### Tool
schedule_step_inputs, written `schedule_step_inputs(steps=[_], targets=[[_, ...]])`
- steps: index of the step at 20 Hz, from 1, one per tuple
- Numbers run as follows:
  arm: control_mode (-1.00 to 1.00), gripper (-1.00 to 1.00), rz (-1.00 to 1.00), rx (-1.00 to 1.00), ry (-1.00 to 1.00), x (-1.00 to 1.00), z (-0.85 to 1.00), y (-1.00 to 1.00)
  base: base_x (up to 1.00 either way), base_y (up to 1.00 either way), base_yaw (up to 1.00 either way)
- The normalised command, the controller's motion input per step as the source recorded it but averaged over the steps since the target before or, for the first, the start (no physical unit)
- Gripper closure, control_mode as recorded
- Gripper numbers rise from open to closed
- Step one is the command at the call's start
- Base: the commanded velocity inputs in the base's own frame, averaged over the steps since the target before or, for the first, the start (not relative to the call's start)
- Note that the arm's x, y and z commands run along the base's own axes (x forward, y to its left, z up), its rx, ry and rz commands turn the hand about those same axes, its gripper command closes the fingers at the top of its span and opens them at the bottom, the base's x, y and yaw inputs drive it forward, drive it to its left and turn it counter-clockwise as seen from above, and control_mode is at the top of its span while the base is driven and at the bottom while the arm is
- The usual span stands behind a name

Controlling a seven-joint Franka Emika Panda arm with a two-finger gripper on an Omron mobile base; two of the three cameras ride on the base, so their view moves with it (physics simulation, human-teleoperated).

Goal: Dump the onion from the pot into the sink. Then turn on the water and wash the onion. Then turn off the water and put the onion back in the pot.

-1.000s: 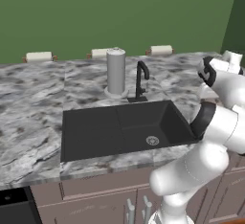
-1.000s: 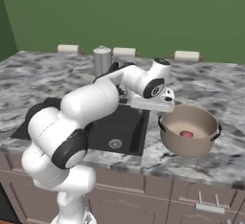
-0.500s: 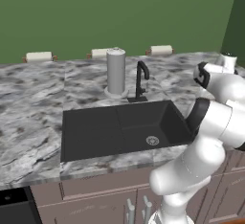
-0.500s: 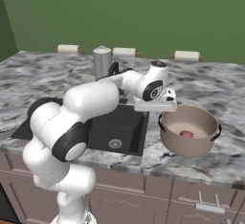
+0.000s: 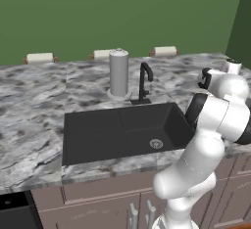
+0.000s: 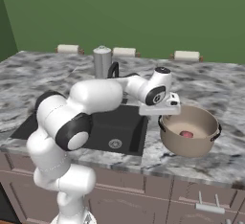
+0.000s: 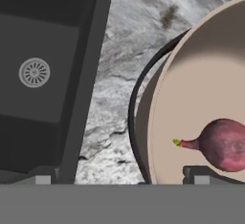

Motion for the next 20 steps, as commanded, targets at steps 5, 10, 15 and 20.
schedule_step_inputs(steps=[5,10,15,20], targets=[[-1.00,-1.00,0.04,0.00,0.00,0.17,-0.27,-0.07,0.00,0.00,0.00],[-1.00,-1.00,0.04,0.00,0.00,0.22,-0.33,-0.02,0.00,0.00,0.00],[-1.00,-1.00,0.04,0.00,0.00,0.26,-0.31,-0.04,0.00,0.00,0.00],[-1.00,-1.00,0.04,0.00,0.00,0.18,-0.27,-0.07,0.00,0.00,0.00]])
